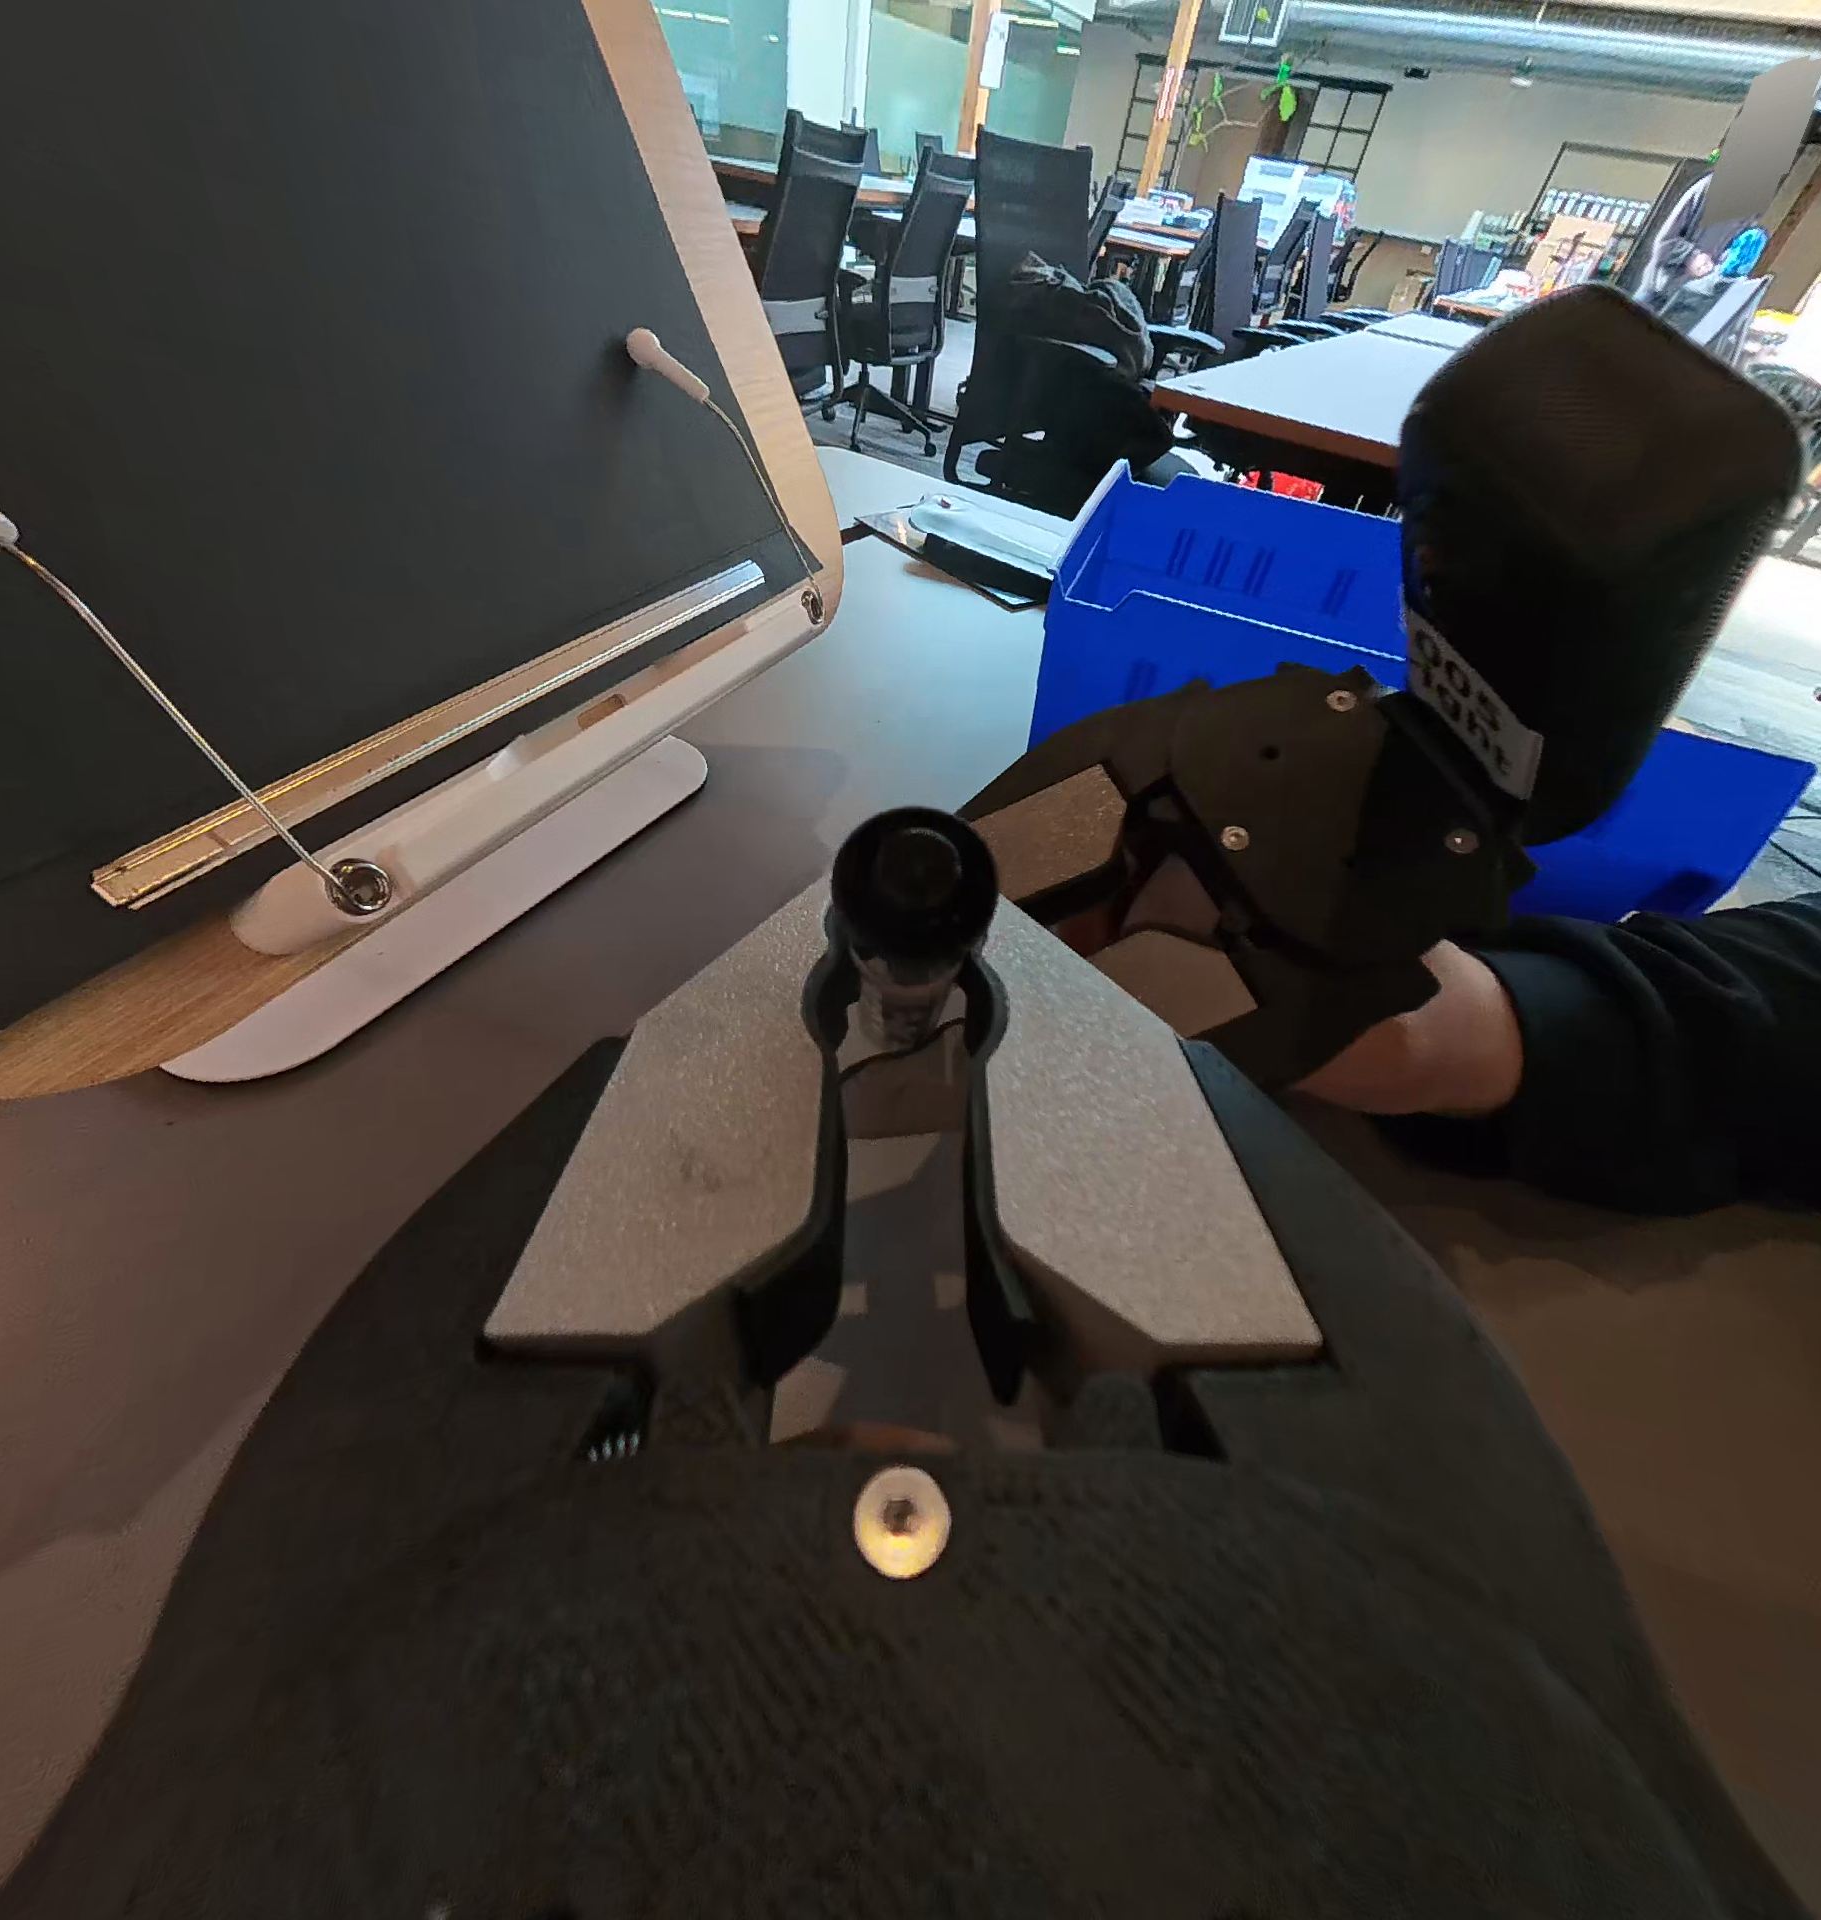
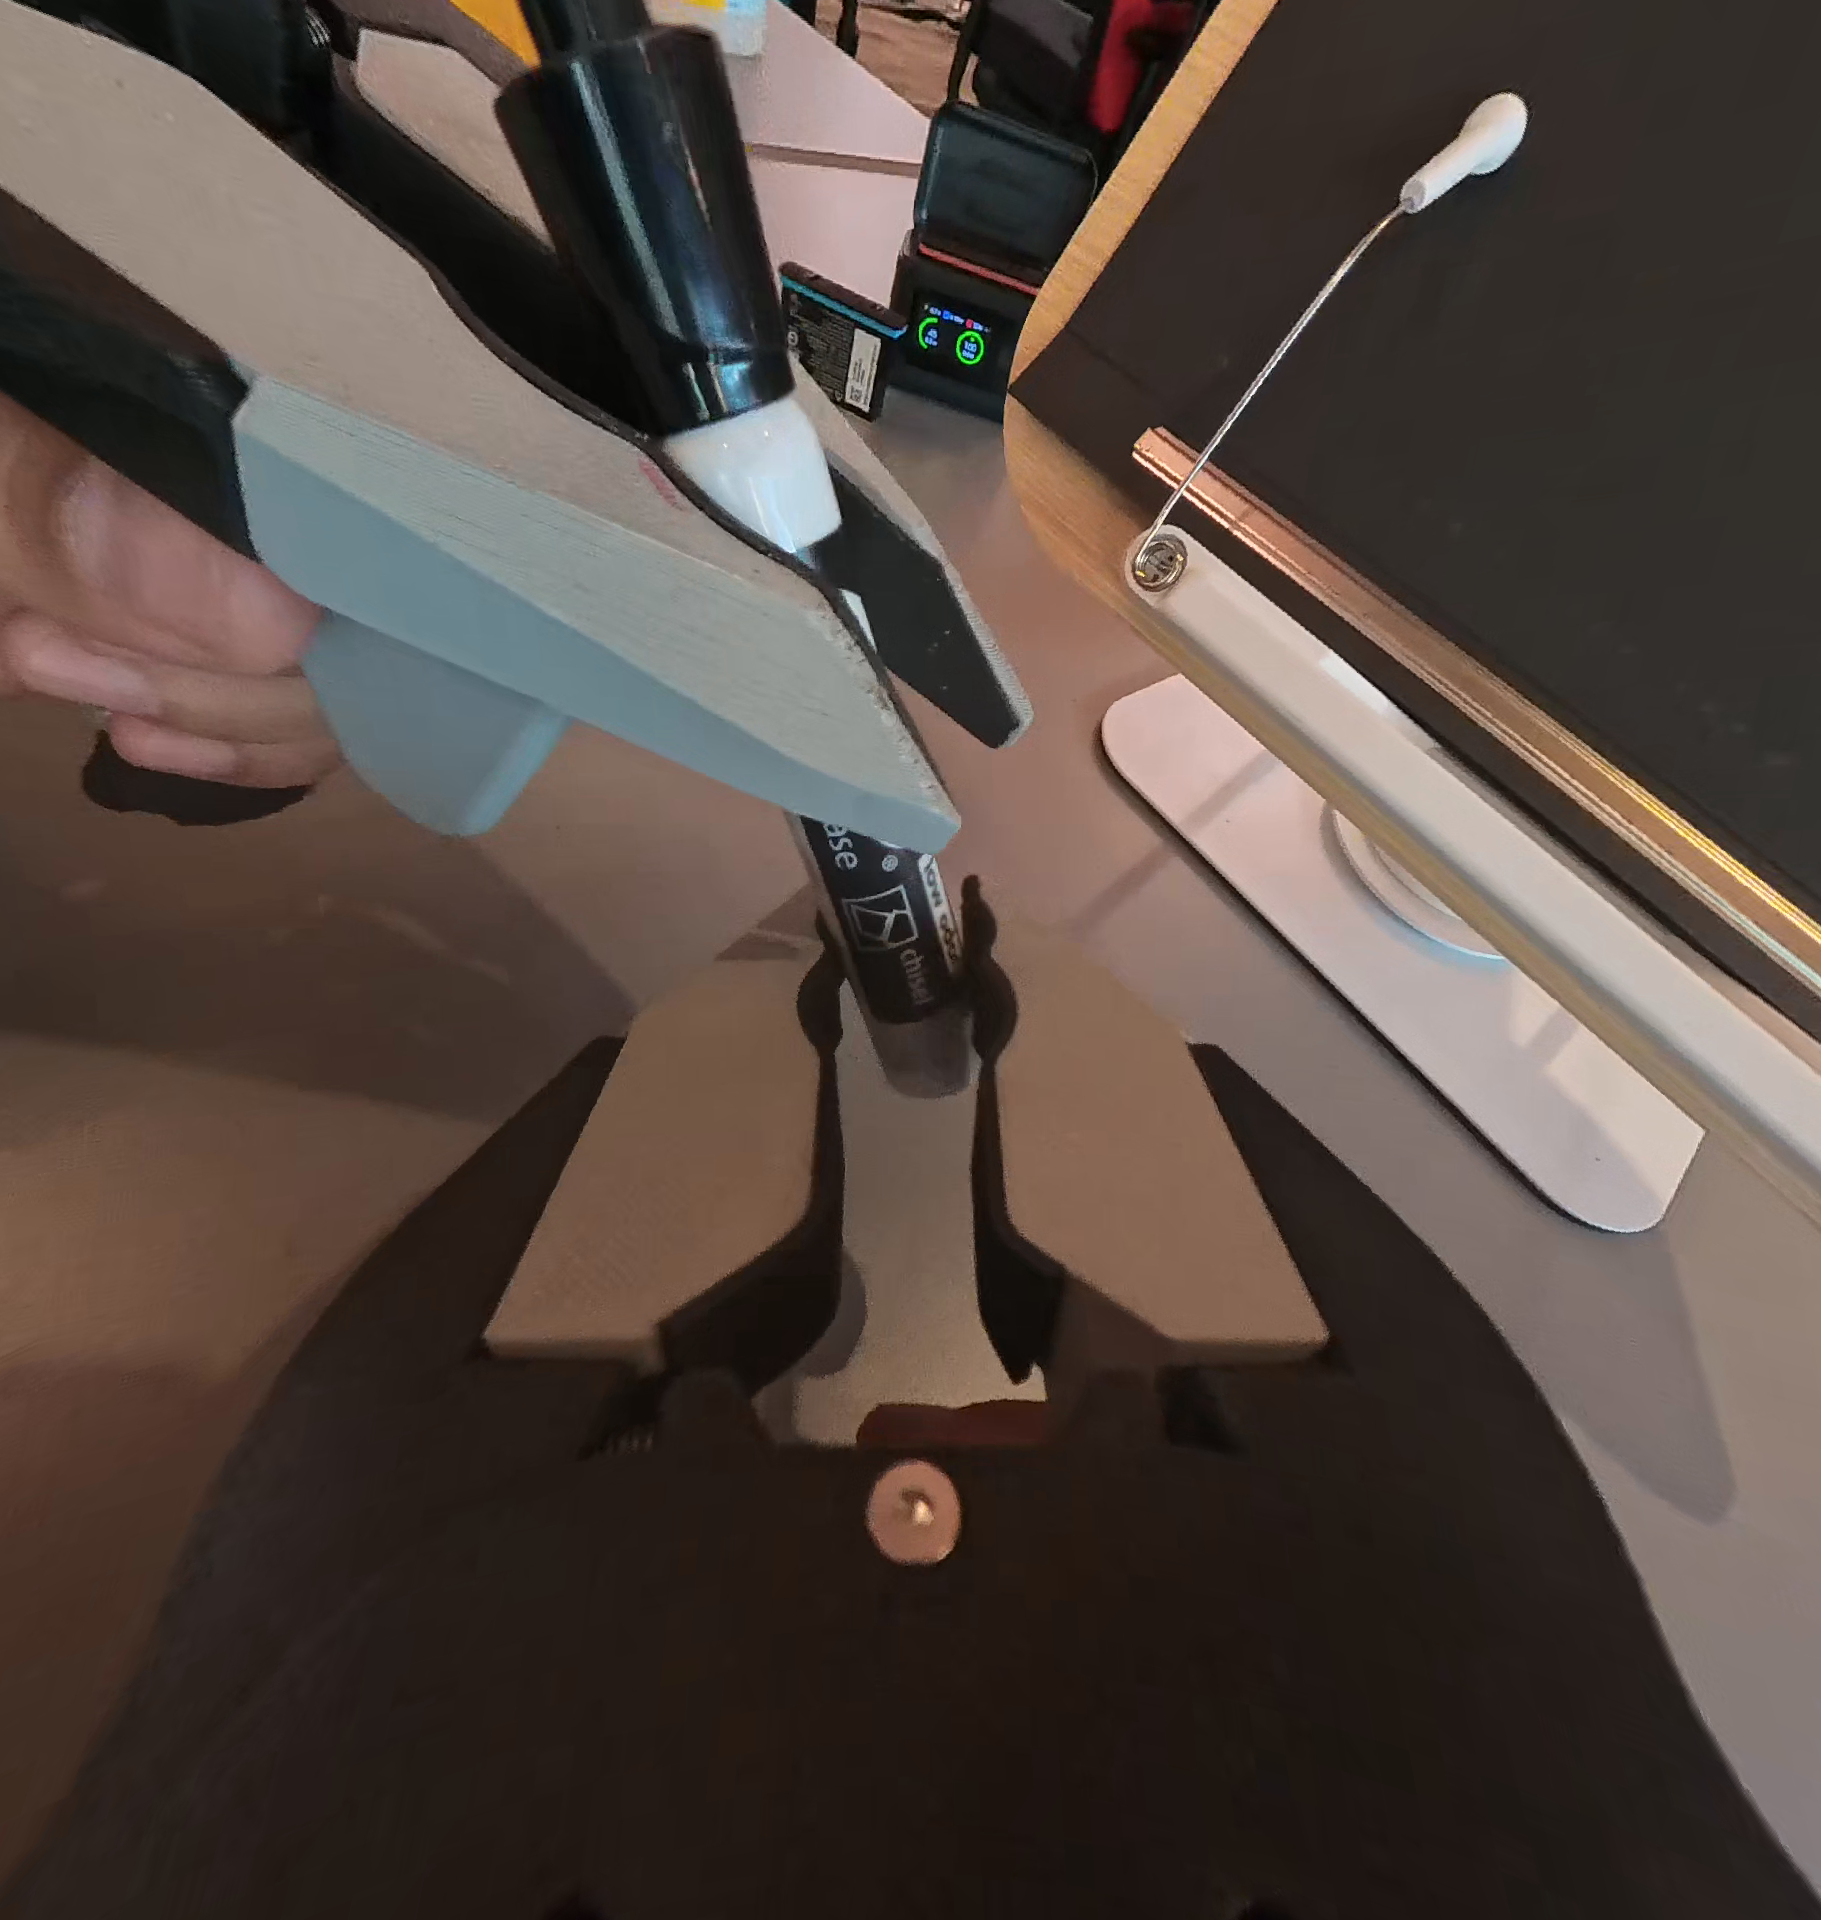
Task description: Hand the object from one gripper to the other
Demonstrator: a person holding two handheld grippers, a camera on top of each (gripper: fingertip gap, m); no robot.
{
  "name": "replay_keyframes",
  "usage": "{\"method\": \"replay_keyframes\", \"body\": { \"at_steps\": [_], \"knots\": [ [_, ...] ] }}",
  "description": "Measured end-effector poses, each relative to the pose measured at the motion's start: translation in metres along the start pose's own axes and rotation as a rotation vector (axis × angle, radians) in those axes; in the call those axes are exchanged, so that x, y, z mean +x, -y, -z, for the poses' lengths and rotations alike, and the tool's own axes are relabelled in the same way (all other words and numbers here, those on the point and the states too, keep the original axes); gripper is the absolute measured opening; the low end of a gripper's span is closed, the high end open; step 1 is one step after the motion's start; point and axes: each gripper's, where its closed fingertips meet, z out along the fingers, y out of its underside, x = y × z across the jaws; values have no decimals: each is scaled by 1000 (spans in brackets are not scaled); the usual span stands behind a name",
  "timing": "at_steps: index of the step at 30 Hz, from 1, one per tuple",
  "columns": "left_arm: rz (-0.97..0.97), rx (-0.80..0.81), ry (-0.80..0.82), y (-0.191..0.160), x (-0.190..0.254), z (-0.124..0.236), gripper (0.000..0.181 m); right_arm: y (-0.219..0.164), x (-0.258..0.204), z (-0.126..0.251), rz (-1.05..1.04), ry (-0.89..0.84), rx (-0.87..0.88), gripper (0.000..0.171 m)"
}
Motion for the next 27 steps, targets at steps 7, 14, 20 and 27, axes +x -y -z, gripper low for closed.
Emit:
{"method": "replay_keyframes", "body": {
  "at_steps": [7,14,20,27],
  "knots": [
    [40,63,32,6,-9,5,29,1,17,11,214,-159,-45,12],
    [-107,13,125,8,-26,18,58,-3,39,22,297,-255,-92,13],
    [-799,-168,503,-11,-63,35,64,-30,29,17,114,-65,-219,12],
    [-1423,-170,570,-20,-38,17,61,-53,-4,19,-7,166,-383,12]
  ]
}}
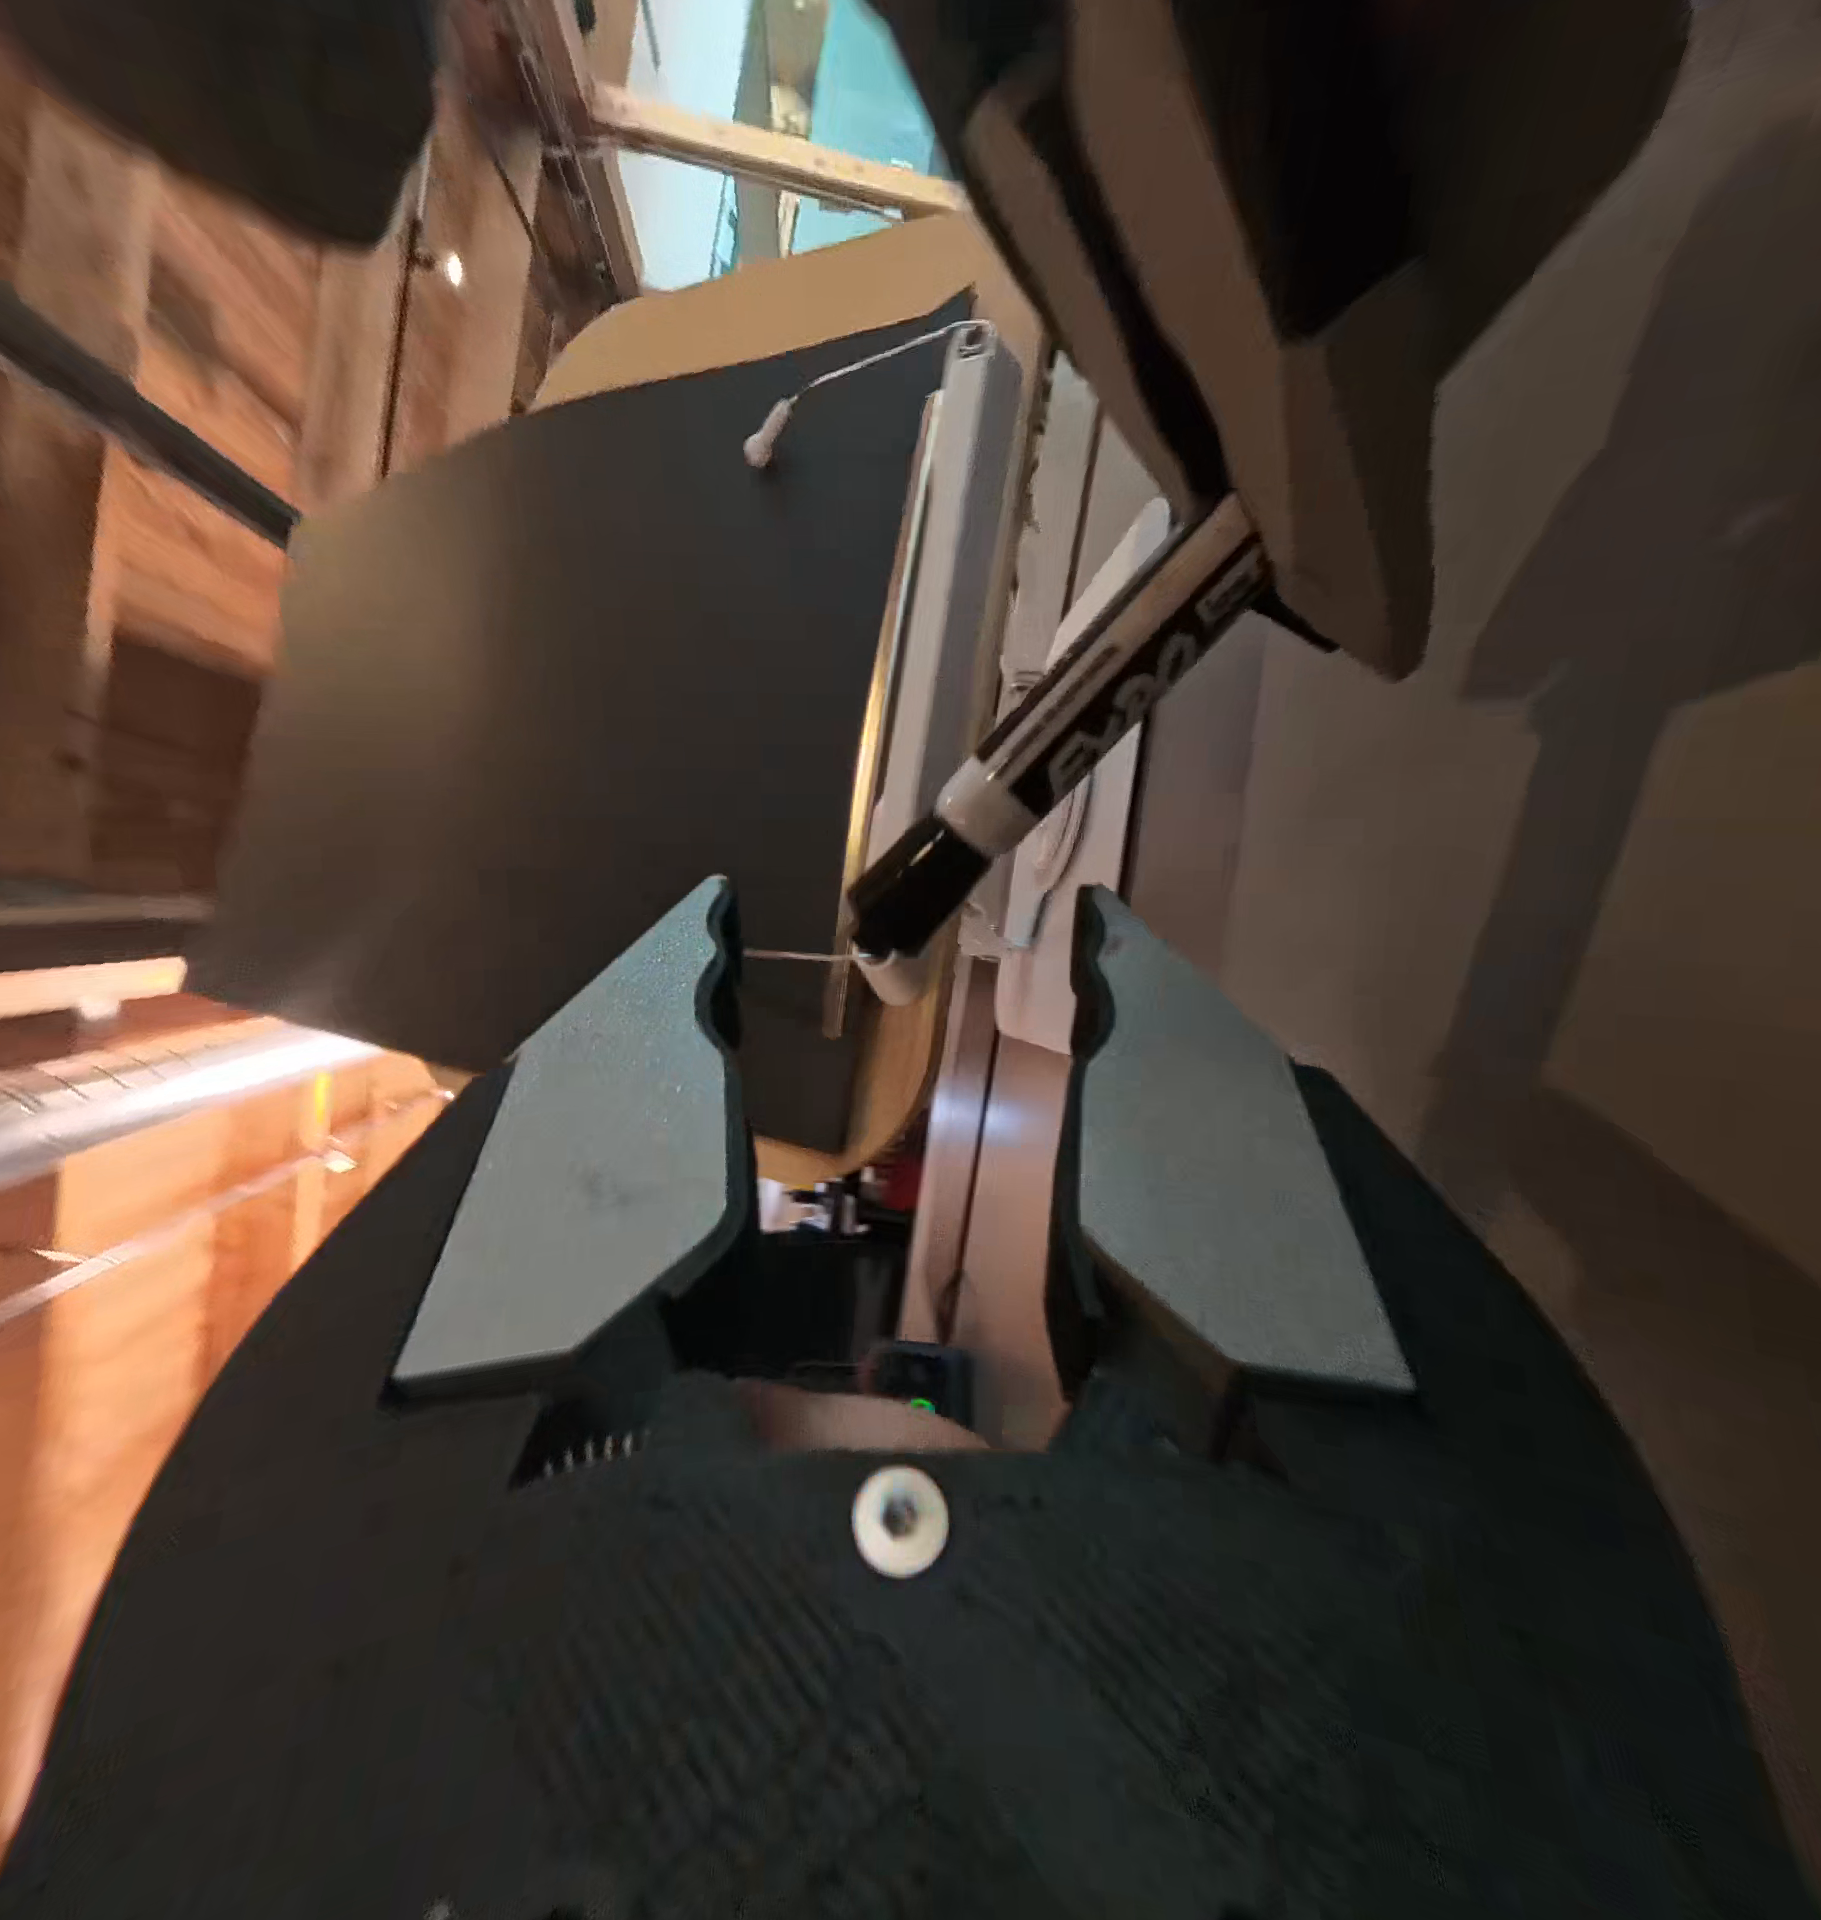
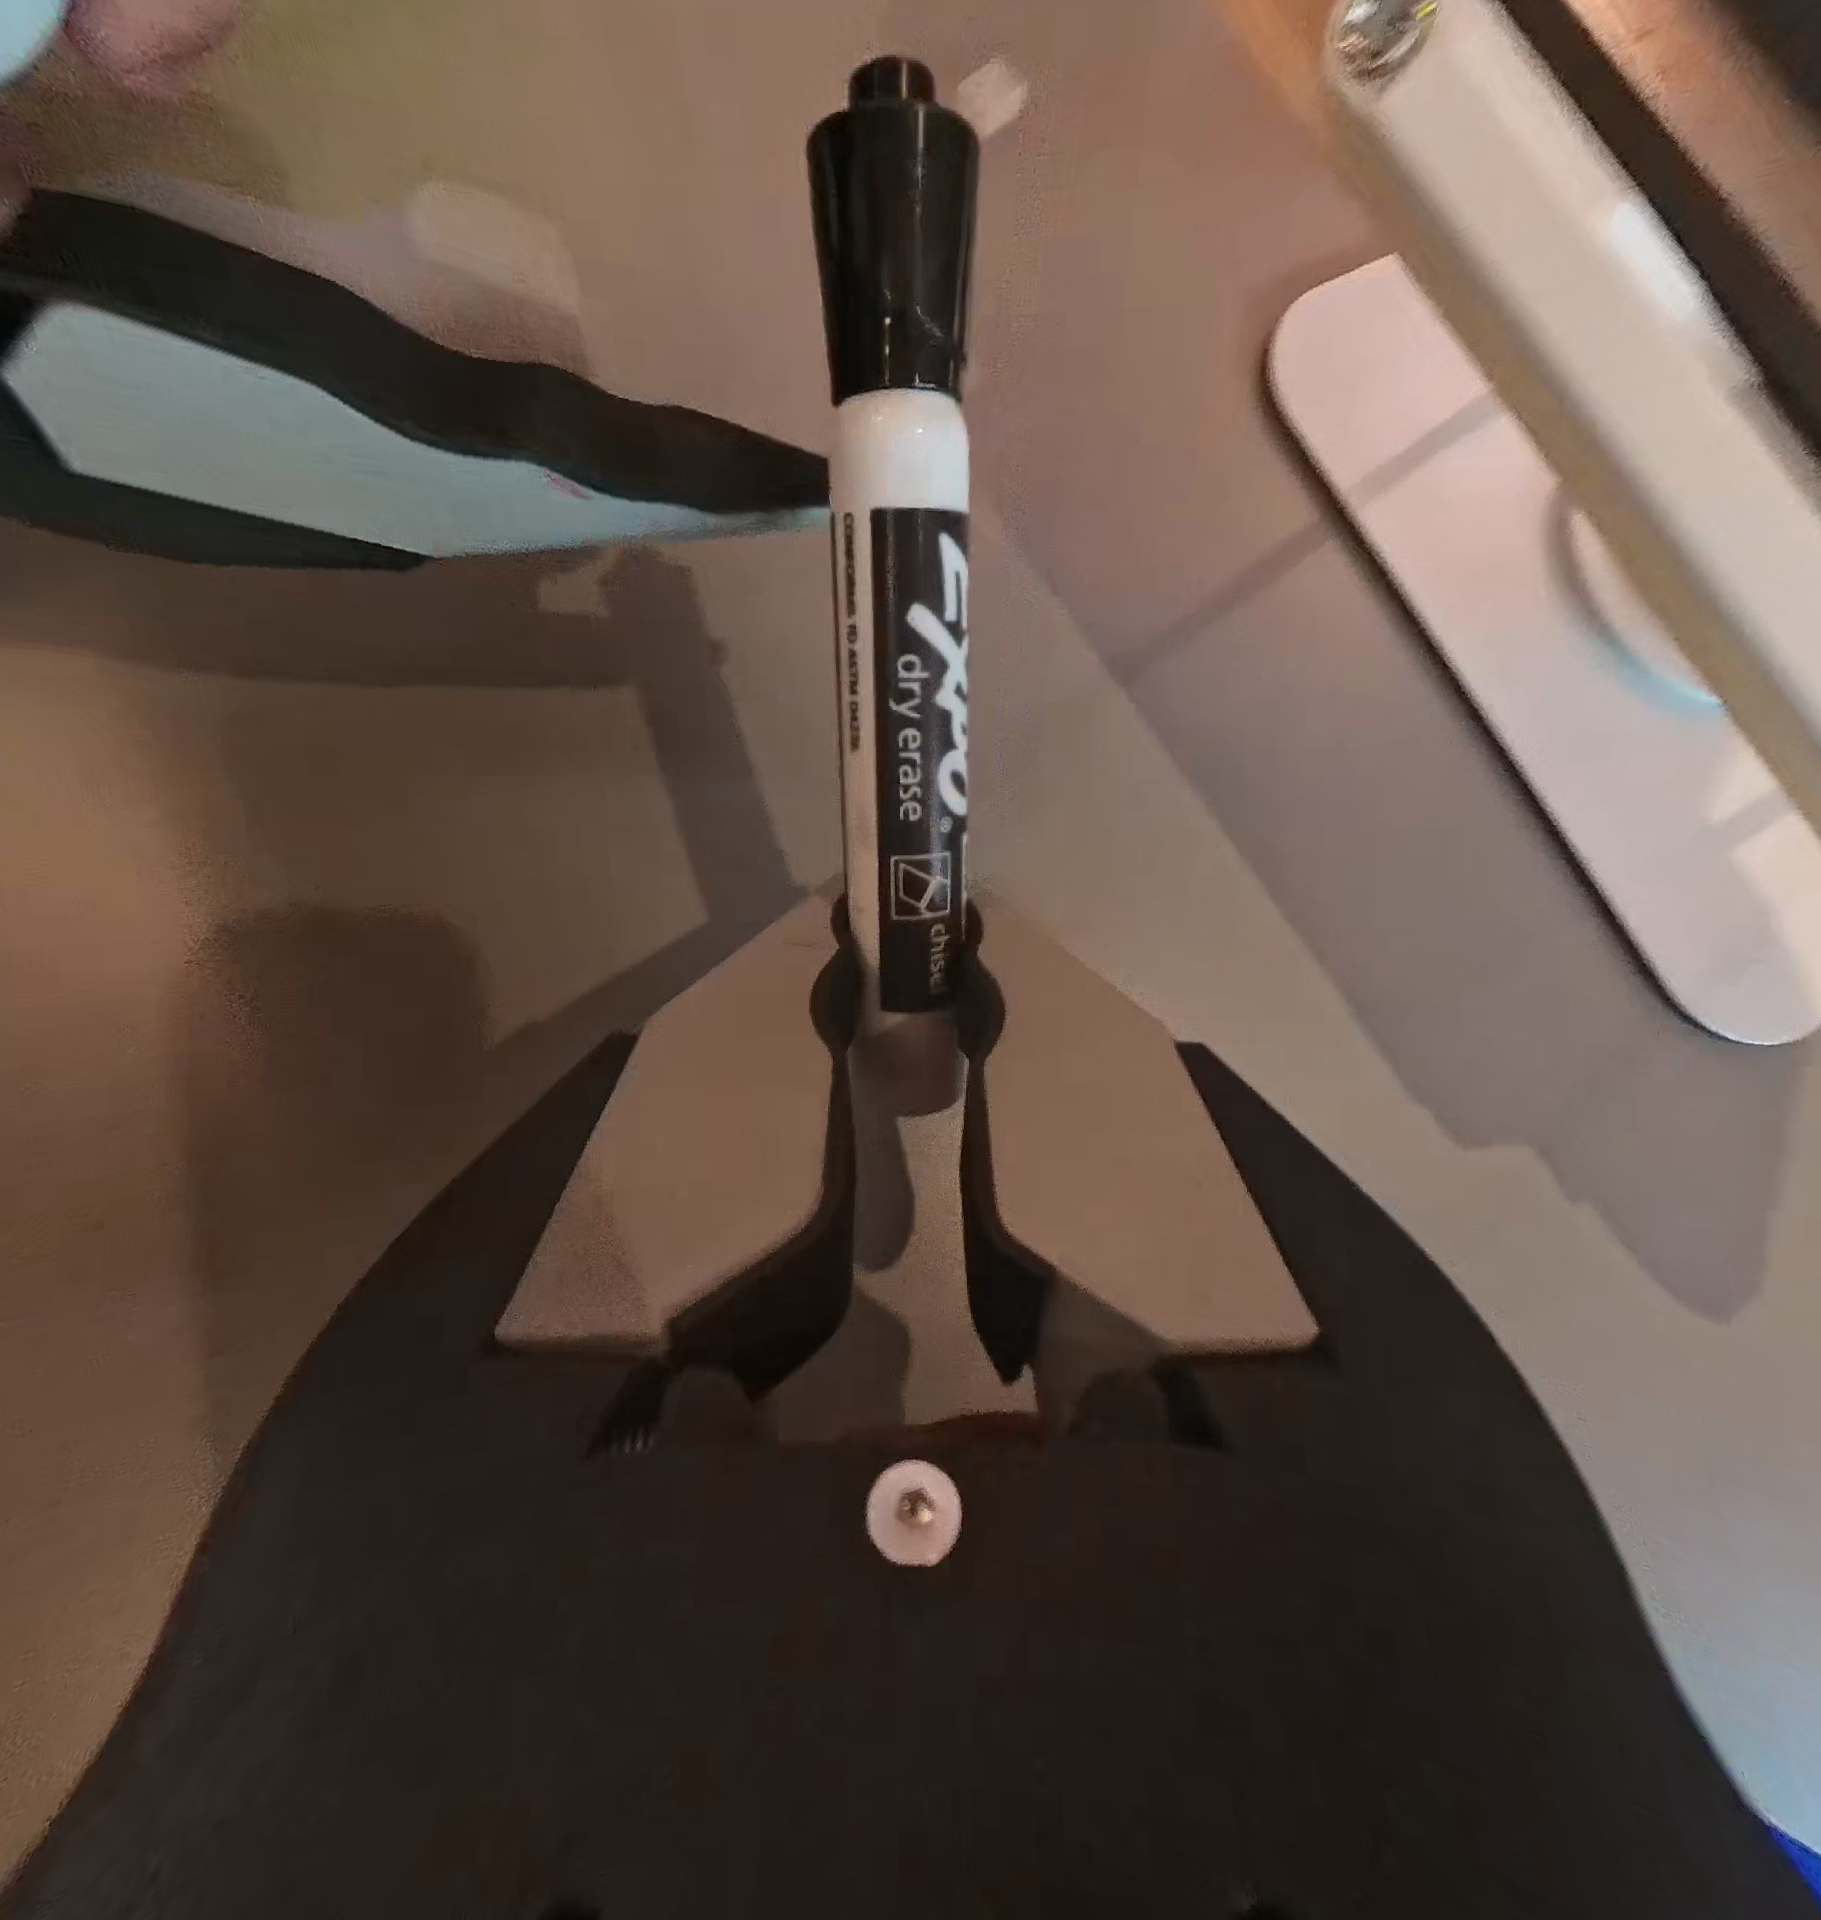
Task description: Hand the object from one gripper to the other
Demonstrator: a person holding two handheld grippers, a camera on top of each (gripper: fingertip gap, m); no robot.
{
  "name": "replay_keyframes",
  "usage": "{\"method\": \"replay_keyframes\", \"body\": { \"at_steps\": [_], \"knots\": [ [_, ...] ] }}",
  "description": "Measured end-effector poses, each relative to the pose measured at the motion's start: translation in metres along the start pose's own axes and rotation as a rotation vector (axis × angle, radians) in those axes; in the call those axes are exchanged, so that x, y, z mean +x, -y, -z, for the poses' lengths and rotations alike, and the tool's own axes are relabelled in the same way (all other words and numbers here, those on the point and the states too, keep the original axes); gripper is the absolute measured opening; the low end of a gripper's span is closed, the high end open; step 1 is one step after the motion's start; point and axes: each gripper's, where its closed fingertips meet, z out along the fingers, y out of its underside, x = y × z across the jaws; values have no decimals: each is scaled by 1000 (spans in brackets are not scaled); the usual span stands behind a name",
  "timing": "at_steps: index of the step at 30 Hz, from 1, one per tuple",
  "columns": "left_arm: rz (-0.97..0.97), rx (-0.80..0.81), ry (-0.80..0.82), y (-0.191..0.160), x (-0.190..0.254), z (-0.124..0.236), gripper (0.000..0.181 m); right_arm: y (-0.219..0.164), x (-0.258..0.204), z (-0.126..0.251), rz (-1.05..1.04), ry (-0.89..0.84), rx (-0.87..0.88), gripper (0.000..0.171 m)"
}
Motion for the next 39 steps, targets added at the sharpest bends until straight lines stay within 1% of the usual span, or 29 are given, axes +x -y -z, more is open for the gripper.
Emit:
{"method": "replay_keyframes", "body": {
  "at_steps": [1,4,5,6,8,9,11,14,15,16,18,20,21,22,24,25,26,27,29,31,33,35,38,39],
  "knots": [
    [-58,-4,-14,3,5,-1,61,-2,-4,0,3,14,-15,12],
    [-168,40,-34,19,20,0,51,-1,-18,3,-1,83,-23,13],
    [-179,60,-44,25,24,1,41,1,-23,4,-6,110,-17,13],
    [-186,77,-52,30,28,2,27,3,-26,5,-9,133,-6,12],
    [-156,47,-78,26,28,0,22,7,-26,8,7,135,22,13],
    [-87,25,-103,22,26,-1,20,13,-23,12,17,125,65,16],
    [109,-9,-94,10,14,-3,17,28,-9,24,8,61,161,34],
    [523,-32,-130,-11,-1,-4,17,55,9,52,-70,-6,371,58],
    [658,-30,-147,-16,-5,-3,17,62,14,60,-109,-13,442,63],
    [789,-15,-183,-18,-6,-2,17,68,15,67,-146,7,501,63],
    [1035,71,-253,-10,-13,2,17,75,9,73,-213,111,584,62],
    [1216,170,-337,4,-18,8,17,80,0,75,-263,236,634,63],
    [1282,188,-372,9,-18,9,17,83,-3,76,-283,271,661,64],
    [1343,211,-443,17,-15,12,17,85,-4,77,-298,301,685,66],
    [1460,254,-658,40,-2,21,17,87,-6,80,-327,349,718,66],
    [1507,266,-733,49,3,24,17,88,-8,81,-338,372,731,66],
    [1549,295,-809,58,6,28,17,88,-10,82,-340,398,737,65],
    [1593,319,-847,64,6,30,17,87,-12,80,-342,416,729,56],
    [1648,334,-857,66,4,29,17,84,-20,75,-317,458,685,27],
    [1625,322,-889,67,10,31,18,84,-28,76,-298,509,687,16],
    [1605,305,-934,71,17,33,18,83,-33,74,-291,542,668,15],
    [1596,282,-942,71,21,33,34,82,-33,73,-250,511,664,15],
    [1587,259,-926,66,20,32,52,82,-25,78,-152,374,679,15],
    [1597,260,-921,63,18,32,56,83,-20,81,-110,315,696,15]
  ]
}}
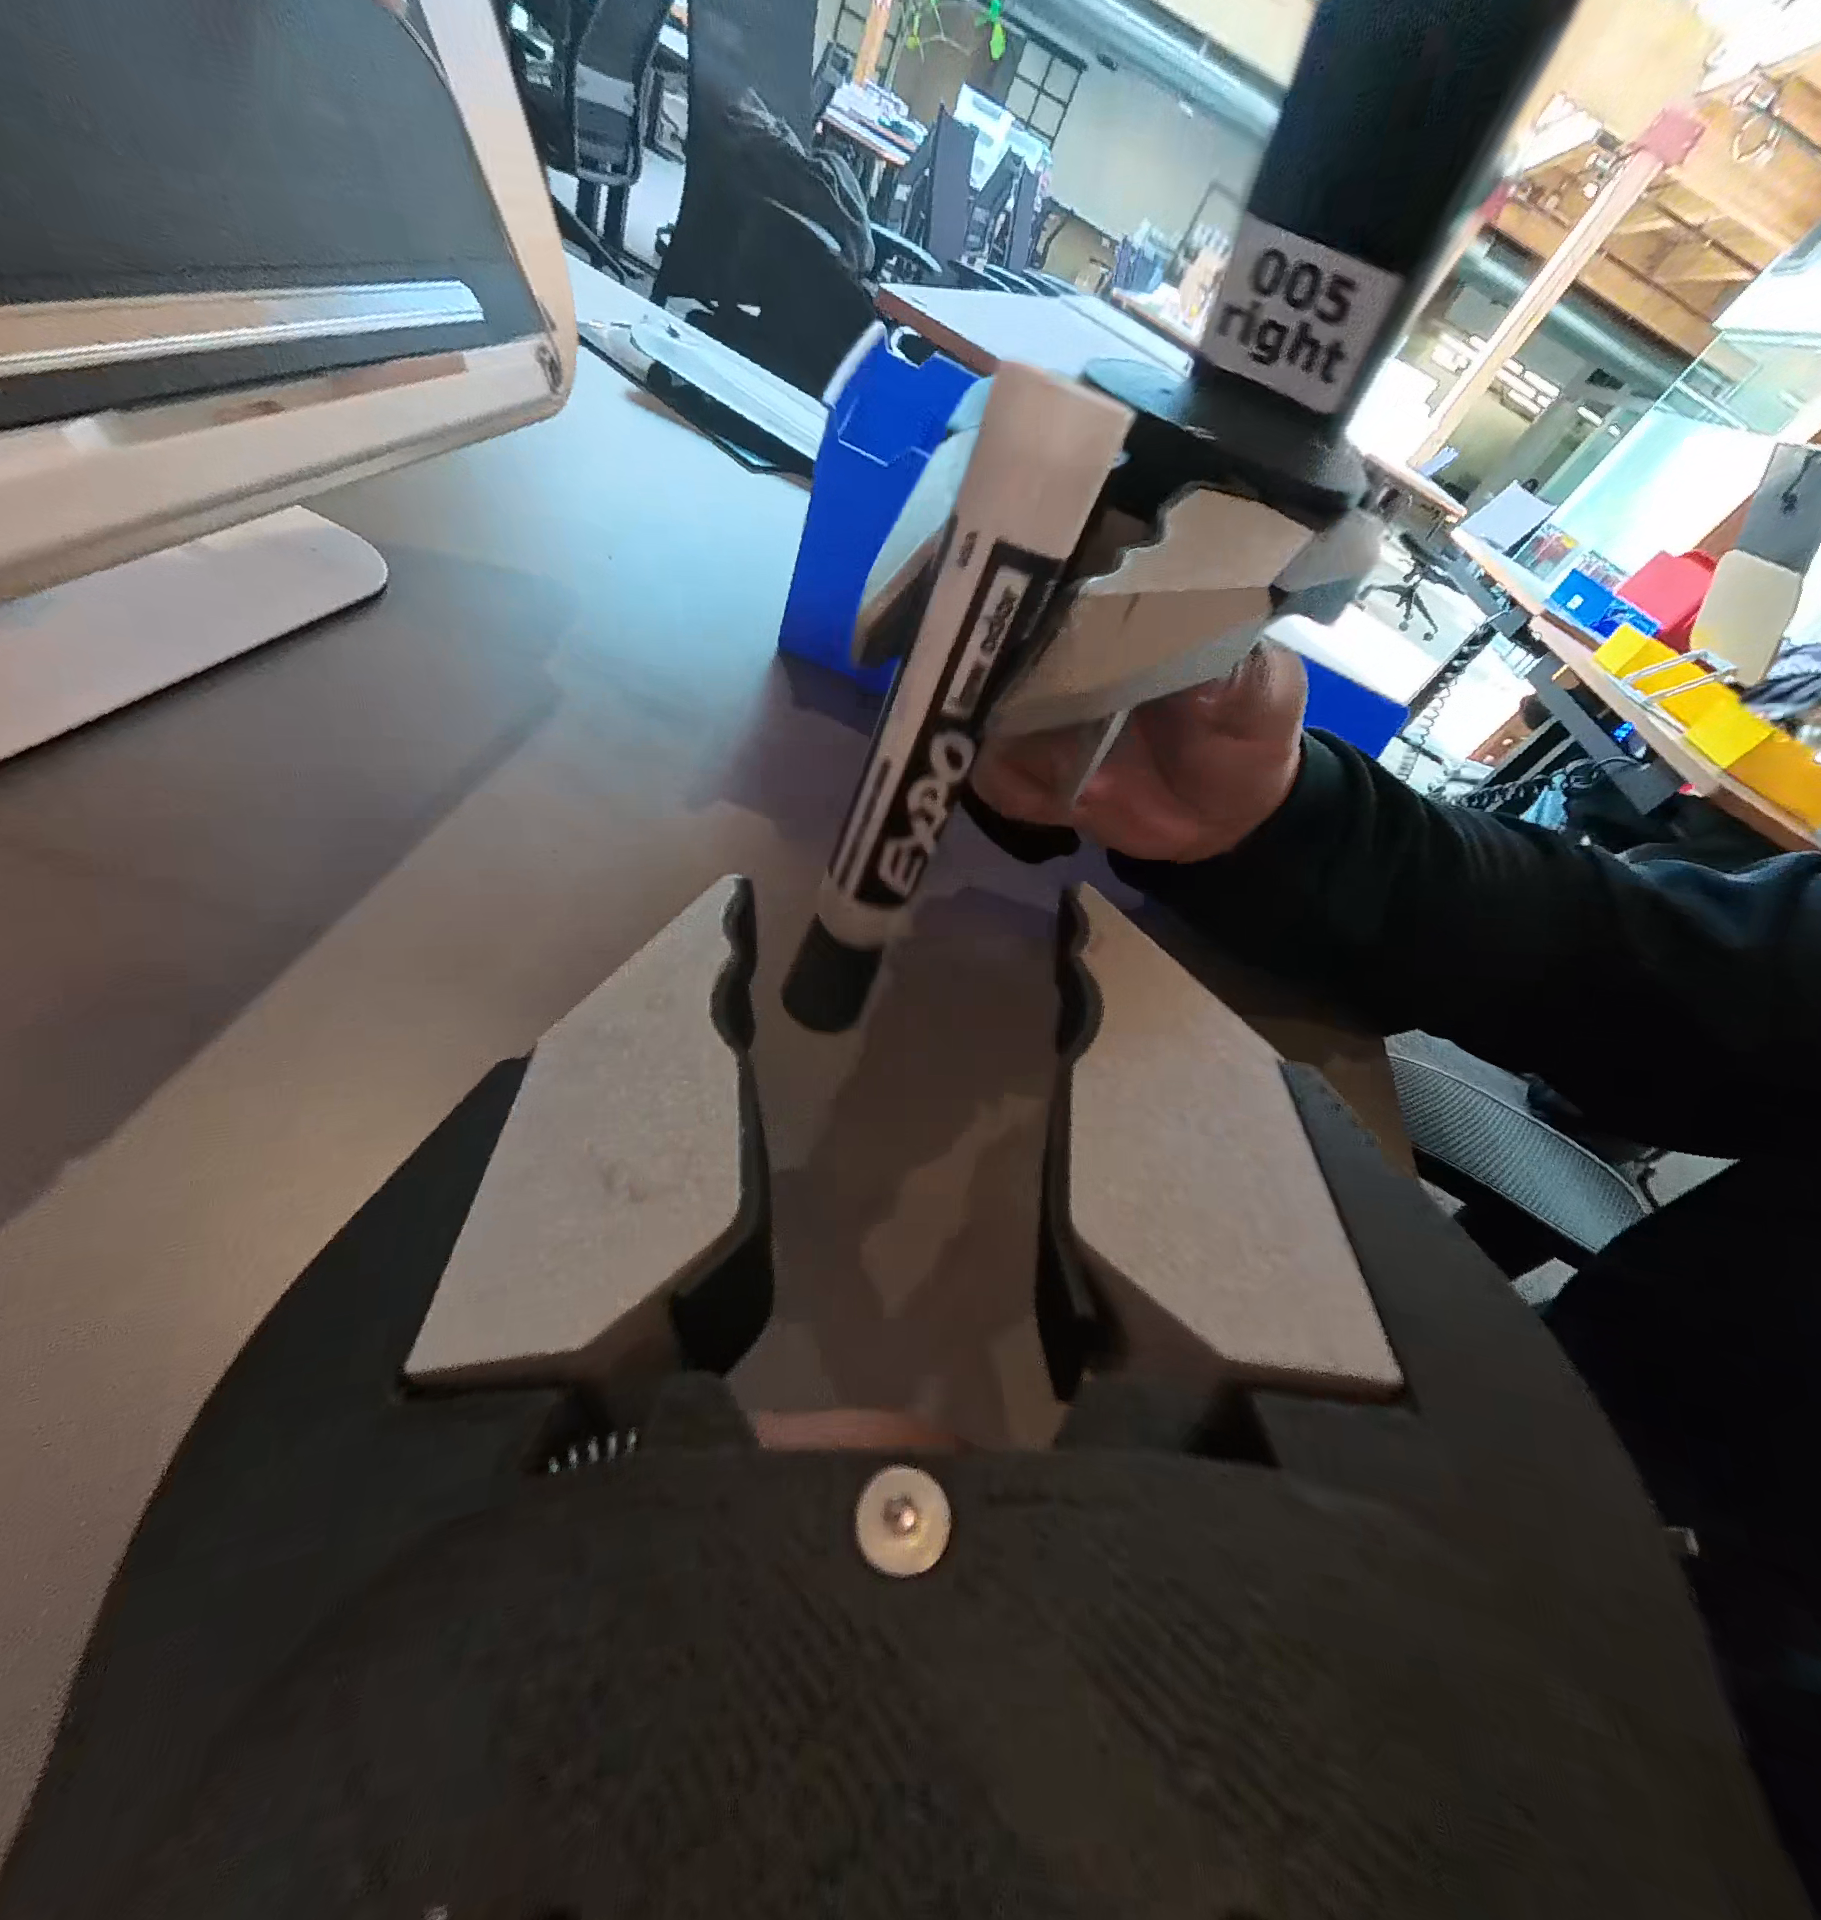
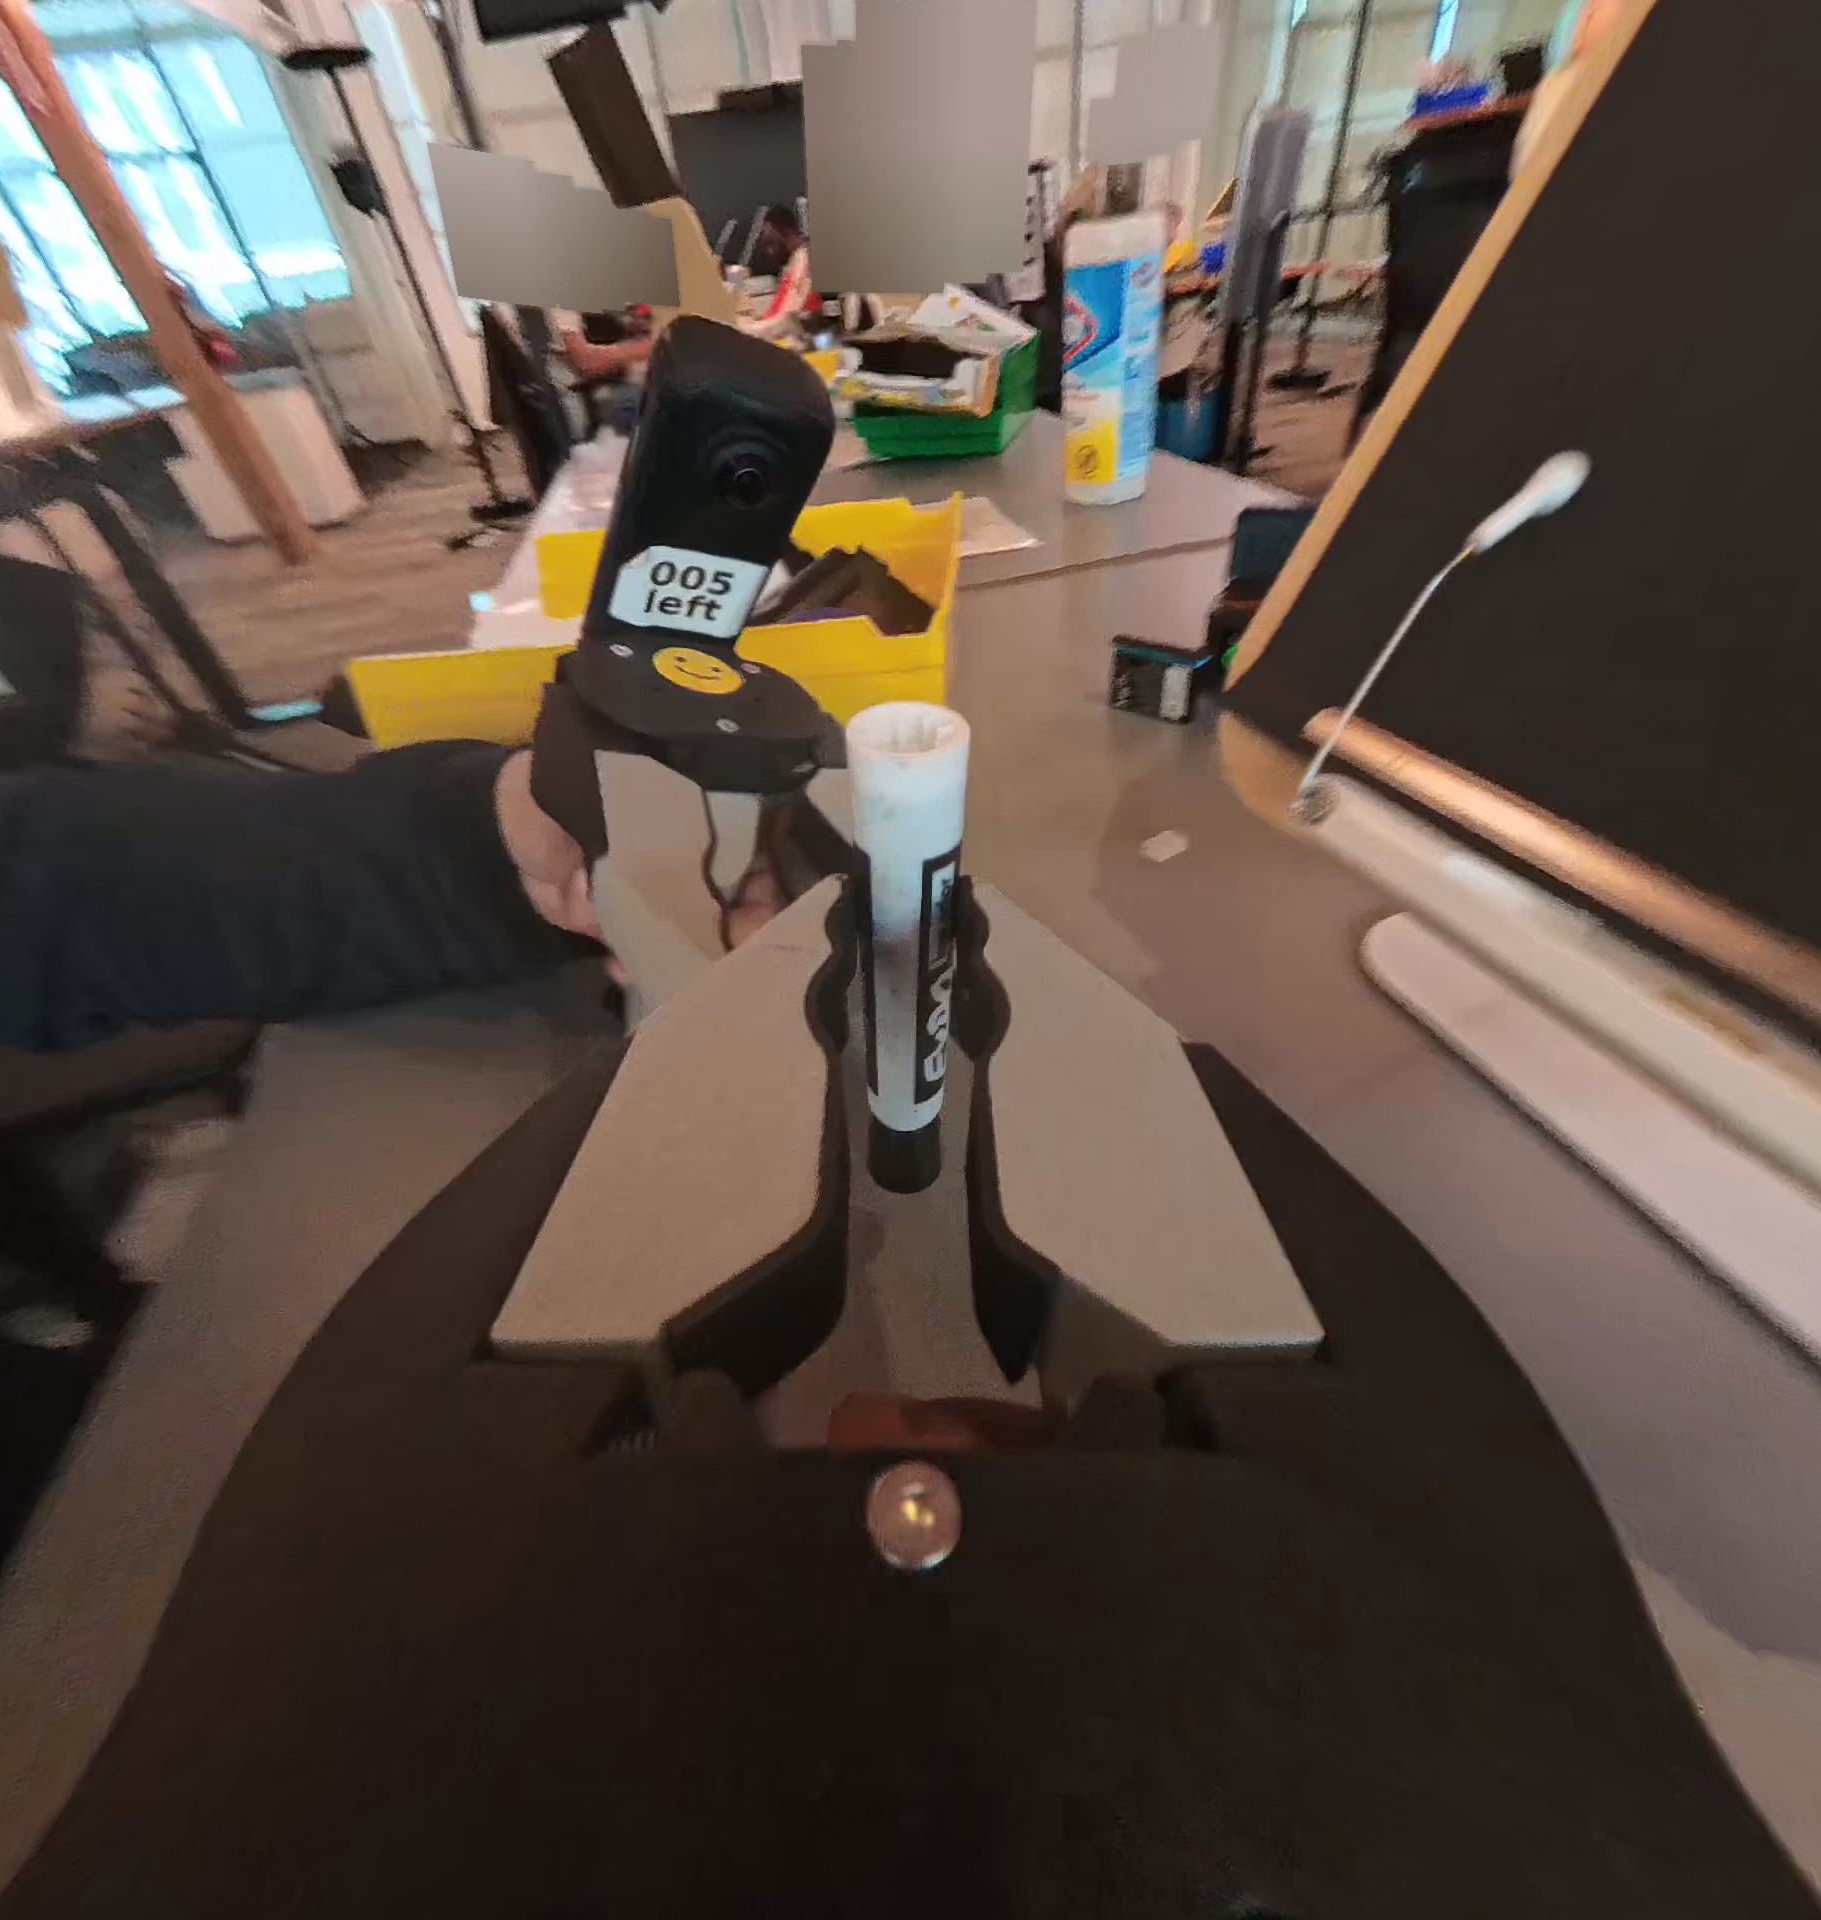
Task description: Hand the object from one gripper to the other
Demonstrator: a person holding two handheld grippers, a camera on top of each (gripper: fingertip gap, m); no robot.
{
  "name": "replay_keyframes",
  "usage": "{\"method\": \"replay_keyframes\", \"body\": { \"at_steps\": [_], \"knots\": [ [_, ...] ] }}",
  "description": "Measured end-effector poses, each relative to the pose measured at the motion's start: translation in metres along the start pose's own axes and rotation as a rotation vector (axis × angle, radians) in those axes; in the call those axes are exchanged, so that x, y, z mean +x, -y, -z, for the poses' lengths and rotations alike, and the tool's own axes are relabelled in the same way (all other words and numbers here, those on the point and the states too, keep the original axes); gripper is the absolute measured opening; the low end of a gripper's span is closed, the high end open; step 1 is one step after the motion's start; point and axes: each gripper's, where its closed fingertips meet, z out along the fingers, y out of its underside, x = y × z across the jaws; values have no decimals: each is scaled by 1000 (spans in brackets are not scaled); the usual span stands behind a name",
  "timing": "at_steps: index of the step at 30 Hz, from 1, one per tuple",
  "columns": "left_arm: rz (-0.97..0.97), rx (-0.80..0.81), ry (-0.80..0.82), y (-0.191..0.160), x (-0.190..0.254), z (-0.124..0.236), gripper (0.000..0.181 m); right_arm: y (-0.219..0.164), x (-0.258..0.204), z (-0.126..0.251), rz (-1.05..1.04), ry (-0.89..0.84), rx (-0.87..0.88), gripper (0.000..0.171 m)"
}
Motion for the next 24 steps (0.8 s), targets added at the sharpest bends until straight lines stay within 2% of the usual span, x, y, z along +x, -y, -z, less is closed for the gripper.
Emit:
{"method": "replay_keyframes", "body": {
  "at_steps": [3,8,13,21,24],
  "knots": [
    [47,51,7,13,-5,10,59,9,13,10,249,-177,1,16],
    [203,176,-102,34,1,25,52,1,31,13,911,-488,-173,15],
    [356,124,-230,25,7,21,65,-9,19,-2,1346,-521,-239,15],
    [383,70,-336,17,23,17,62,-15,17,-8,1665,-571,-387,15],
    [365,53,-327,14,23,16,56,-22,15,-13,1698,-549,-405,15]
  ]
}}
